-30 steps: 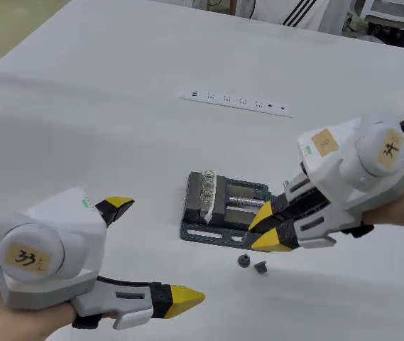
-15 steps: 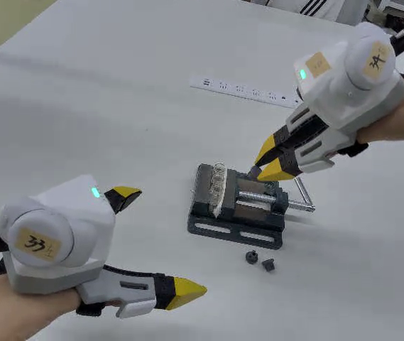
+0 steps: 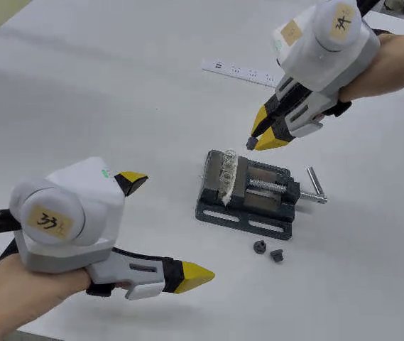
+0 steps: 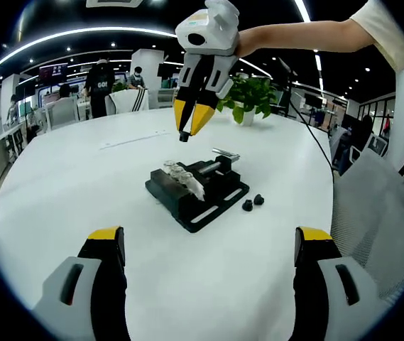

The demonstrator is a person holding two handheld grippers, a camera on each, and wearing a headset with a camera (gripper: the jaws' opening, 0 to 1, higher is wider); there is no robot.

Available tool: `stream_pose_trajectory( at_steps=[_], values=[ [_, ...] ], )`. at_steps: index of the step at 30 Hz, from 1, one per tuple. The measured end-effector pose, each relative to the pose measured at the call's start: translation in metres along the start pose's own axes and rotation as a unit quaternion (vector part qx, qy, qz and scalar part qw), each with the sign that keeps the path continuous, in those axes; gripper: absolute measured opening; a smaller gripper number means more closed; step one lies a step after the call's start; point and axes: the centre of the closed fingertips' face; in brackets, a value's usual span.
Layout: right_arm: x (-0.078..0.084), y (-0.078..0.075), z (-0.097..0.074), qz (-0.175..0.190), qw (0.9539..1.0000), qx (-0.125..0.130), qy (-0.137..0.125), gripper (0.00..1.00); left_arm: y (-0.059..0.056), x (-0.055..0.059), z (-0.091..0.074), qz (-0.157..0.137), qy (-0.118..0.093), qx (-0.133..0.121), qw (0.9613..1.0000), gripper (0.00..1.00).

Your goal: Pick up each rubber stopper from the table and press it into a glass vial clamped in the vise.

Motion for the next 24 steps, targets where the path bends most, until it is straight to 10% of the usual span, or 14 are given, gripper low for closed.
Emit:
stream_pose_trajectory(
  at_steps=[24],
  values=[
    [0.003, -0.006, 0.033, -0.025, 0.9985, -0.040, 0.029, 0.05, 0.006, 0.007, 0.001, -0.013, 0.000, 0.000, 0.9999, 0.99]
  ],
)
Point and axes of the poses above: the centre of the closed fingertips' face, and the gripper's own axes: z roughly forward along the fingers, y roughly to its left, x roughly out of its underside, and after that the axes turned 10 degrees about x, right-handed
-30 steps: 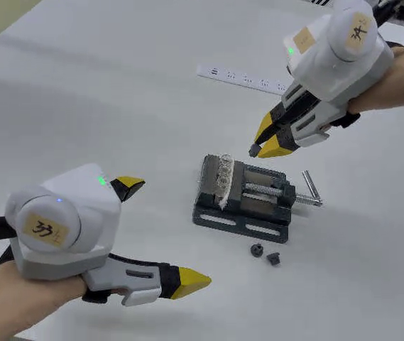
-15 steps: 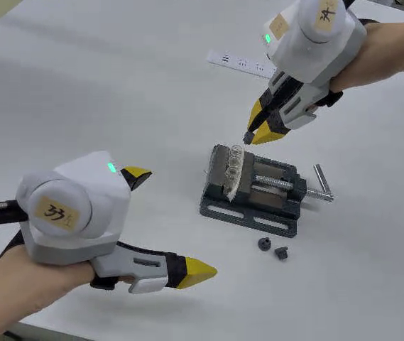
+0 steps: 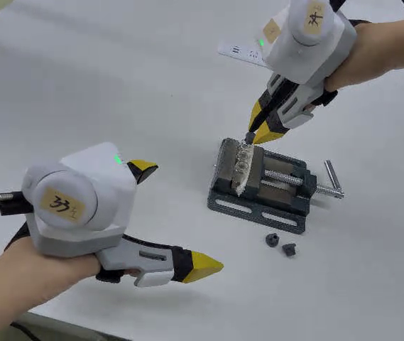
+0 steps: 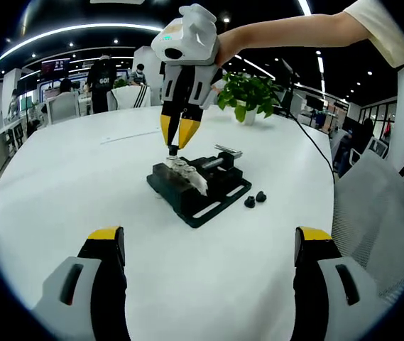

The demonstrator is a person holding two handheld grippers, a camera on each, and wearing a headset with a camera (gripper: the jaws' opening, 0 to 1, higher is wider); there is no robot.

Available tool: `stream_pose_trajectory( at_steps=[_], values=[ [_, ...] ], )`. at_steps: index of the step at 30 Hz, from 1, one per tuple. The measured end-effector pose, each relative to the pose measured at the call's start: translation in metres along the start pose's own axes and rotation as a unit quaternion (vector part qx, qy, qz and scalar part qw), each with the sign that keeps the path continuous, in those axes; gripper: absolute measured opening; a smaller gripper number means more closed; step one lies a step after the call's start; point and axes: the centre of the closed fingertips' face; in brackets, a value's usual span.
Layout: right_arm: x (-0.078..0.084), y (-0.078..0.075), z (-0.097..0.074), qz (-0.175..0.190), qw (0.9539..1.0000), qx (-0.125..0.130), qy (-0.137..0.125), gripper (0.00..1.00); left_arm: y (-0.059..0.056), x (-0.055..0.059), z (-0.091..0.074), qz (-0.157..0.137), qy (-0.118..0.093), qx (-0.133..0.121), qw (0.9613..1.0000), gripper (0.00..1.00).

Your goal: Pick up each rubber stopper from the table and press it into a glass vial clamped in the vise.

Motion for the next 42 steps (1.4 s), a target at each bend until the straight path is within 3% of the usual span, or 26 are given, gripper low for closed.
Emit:
stream_pose_trajectory(
  at_steps=[18, 27, 30, 34, 42],
  values=[
    [0.0018, 0.0021, 0.0052, 0.002, 0.9996, -0.012, 0.025, 0.05, -0.0012, 0.0071, 0.0003, -0.013, 0.000, 0.000, 0.9999, 0.99],
    [0.0014, 0.0035, 0.0053, 0.065, 0.9965, -0.010, 0.052, 0.05, -0.0014, 0.0067, 0.0020, -0.012, -0.001, 0.002, 0.9999, 0.99],
    [0.0010, 0.0041, 0.0051, 0.069, 0.9960, -0.010, 0.055, 0.05, -0.0016, 0.0066, 0.0028, -0.012, -0.001, 0.004, 0.9999, 0.99],
    [-0.0010, 0.0063, 0.0046, 0.109, 0.9916, -0.004, 0.069, 0.05, -0.0015, 0.0066, 0.0032, -0.012, -0.002, 0.003, 0.9999, 0.99],
    [0.0001, 0.0037, 0.0053, 0.131, 0.9871, 0.002, 0.092, 0.05, -0.0020, 0.0083, 0.0049, -0.014, -0.001, 0.006, 0.9999, 0.98]
  ],
)
Point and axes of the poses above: the centre of the closed fingertips' face, and the gripper's own axes: z roughly forward along the fingers, y roughly to its left, x roughly out of its underside, and after that the axes turned 10 degrees about x, right-handed
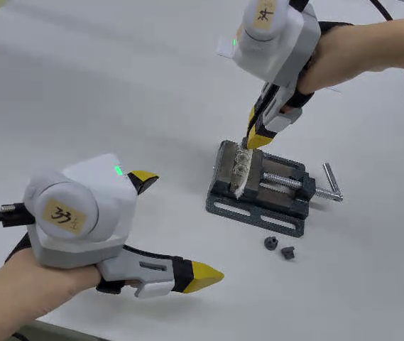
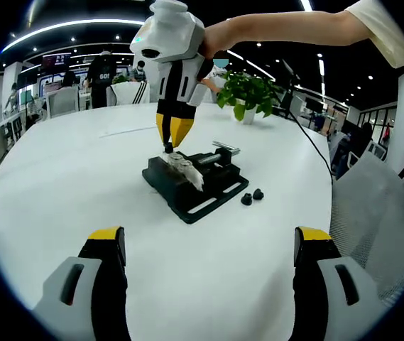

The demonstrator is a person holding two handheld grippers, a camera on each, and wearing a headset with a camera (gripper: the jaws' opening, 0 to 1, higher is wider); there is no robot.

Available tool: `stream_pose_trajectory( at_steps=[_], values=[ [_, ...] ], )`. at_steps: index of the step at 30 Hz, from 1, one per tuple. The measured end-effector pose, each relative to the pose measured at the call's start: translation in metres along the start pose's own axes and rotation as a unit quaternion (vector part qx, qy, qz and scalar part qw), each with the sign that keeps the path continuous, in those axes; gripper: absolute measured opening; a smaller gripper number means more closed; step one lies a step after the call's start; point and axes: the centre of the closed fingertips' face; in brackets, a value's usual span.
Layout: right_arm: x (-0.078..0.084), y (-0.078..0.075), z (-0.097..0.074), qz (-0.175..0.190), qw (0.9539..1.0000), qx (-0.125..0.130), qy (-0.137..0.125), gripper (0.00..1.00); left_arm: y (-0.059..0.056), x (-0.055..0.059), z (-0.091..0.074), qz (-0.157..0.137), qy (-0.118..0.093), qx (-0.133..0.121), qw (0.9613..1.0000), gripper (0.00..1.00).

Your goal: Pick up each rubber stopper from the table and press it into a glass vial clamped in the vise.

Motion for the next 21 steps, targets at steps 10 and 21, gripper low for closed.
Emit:
stream_pose_trajectory(
  at_steps=[10, 21],
  values=[
    [-0.0001, -0.0041, 0.0024, -0.003, 1.0000, 0.002, -0.002, 0.06, -0.0007, -0.0017, 0.0017, 0.001, 0.000, 0.002, 1.0000, 0.98],
    [-0.0001, -0.0023, 0.0012, -0.016, 0.9998, 0.003, -0.007, 0.06, -0.0018, -0.0013, 0.0012, -0.002, 0.002, 0.002, 1.0000, 0.97]
  ],
)
Point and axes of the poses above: the centre of the closed fingertips' face, and the gripper's own axes: z roughly forward along the fingers, y roughly to its left, x roughly out of its underside, and after that the axes turned 10 degrees about x, right-handed
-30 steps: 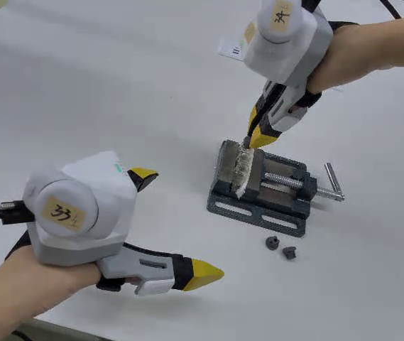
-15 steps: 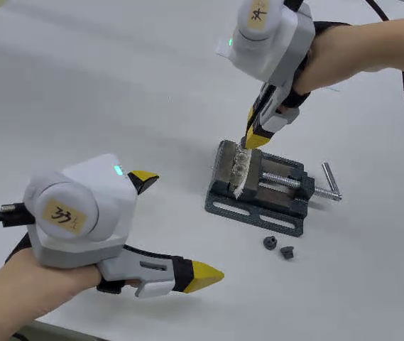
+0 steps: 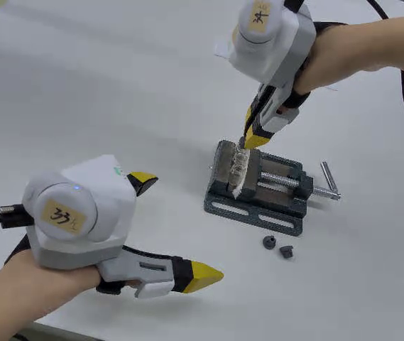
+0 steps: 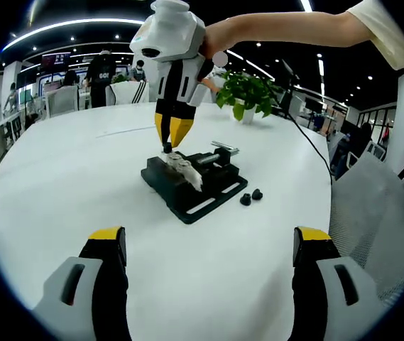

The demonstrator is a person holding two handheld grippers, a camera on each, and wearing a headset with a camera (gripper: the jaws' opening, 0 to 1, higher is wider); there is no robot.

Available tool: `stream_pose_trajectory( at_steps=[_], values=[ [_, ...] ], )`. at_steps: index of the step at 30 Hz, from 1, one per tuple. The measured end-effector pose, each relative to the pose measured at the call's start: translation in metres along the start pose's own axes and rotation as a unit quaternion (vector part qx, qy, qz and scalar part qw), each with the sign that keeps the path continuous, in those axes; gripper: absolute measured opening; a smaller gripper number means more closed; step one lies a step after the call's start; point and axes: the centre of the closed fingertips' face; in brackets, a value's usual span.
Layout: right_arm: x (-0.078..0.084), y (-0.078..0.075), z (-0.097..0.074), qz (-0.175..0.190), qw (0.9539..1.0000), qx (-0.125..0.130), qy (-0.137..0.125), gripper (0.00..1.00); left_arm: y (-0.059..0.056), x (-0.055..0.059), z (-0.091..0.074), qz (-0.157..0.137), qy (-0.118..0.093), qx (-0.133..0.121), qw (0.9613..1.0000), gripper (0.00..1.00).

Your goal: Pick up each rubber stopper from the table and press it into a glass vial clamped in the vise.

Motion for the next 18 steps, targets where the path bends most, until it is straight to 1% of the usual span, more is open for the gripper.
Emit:
stream_pose_trajectory(
  at_steps=[10, 13, 14, 17, 18],
  values=[
    [-0.0004, 0.0000, -0.0006, -0.021, 0.9998, -0.002, -0.005, 0.07, -0.0003, -0.0003, -0.0004, -0.001, -0.001, 0.000, 1.0000, 0.97],
    [-0.0002, 0.0019, -0.0018, -0.031, 0.9995, -0.002, -0.008, 0.07, 0.0004, -0.0003, -0.0012, -0.001, -0.002, -0.001, 1.0000, 0.96],
    [-0.0003, 0.0032, -0.0024, -0.029, 0.9995, -0.003, -0.007, 0.07, 0.0006, -0.0001, -0.0014, -0.002, -0.002, -0.001, 1.0000, 0.96],
    [-0.0010, 0.0062, -0.0033, -0.027, 0.9995, -0.011, -0.010, 0.13, 0.0009, -0.0001, -0.0014, -0.003, -0.002, -0.002, 1.0000, 0.96],
    [-0.0005, 0.0071, -0.0041, -0.035, 0.9993, -0.010, -0.011, 0.13, 0.0007, -0.0001, -0.0013, -0.003, -0.001, -0.001, 1.0000, 0.96]
  ],
)
Point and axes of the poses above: the centre of the closed fingertips' face, and the gripper's own axes: z roughly forward along the fingers, y roughly to its left, x roughly out of its underside, and after that the axes turned 10 degrees about x, right-handed
